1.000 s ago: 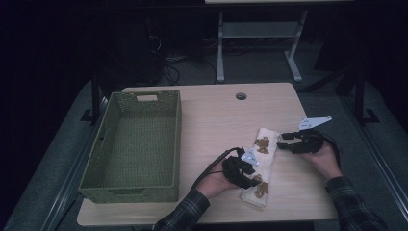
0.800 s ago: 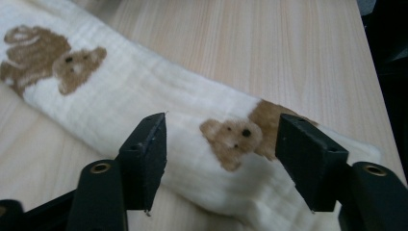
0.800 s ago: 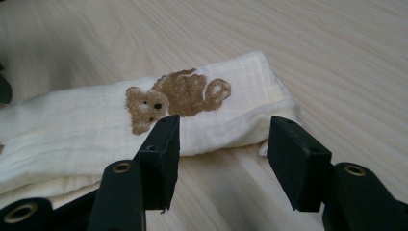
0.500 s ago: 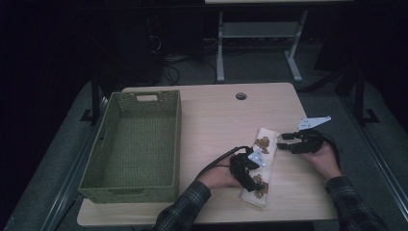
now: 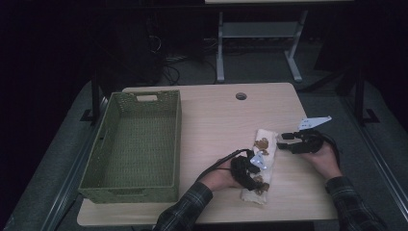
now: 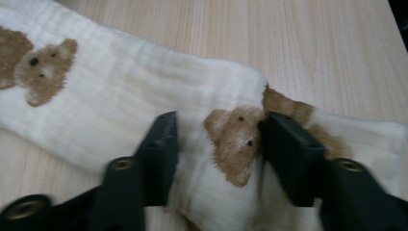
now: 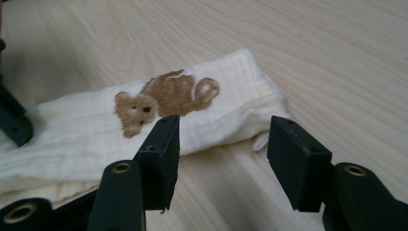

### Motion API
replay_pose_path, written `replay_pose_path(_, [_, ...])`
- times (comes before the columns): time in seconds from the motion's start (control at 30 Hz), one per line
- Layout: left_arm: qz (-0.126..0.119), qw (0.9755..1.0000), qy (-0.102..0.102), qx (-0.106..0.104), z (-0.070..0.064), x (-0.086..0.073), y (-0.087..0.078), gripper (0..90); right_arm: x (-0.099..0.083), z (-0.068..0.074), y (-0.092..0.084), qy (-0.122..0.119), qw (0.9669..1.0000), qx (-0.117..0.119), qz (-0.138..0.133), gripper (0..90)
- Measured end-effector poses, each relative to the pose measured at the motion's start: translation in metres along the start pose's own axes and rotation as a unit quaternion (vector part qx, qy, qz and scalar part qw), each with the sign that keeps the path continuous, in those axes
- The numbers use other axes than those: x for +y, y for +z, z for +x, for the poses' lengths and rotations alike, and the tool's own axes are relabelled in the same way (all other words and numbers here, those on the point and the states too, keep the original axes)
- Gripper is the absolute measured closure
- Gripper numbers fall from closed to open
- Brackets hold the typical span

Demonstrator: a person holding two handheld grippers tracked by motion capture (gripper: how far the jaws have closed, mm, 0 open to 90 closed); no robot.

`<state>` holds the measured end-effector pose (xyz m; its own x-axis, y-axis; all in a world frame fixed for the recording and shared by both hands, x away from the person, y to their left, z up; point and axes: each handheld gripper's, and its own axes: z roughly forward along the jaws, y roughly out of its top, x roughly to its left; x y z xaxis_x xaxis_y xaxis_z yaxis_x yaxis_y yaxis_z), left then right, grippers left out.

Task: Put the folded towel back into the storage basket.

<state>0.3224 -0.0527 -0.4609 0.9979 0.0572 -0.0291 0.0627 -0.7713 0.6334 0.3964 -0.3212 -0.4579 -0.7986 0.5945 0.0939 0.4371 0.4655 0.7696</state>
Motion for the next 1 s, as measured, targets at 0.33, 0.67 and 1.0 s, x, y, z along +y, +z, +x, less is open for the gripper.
replay_pose_path(0.33, [-0.009,0.9988,-0.048,-0.006,0.002,-0.002,-0.003,79.8,0.002,0.001,-0.002,-0.002,0.9999,0.014,-0.009,41.2])
replay_pose_path(0.67, [-0.008,0.9973,-0.073,0.002,-0.007,-0.008,-0.018,80.5,0.015,0.003,0.002,-0.023,0.9987,0.045,-0.005,34.0])
replay_pose_path(1.0, [-0.027,0.9955,-0.090,0.013,-0.015,-0.021,-0.038,80.4,0.050,0.005,0.030,-0.048,0.9966,0.062,0.024,36.7])
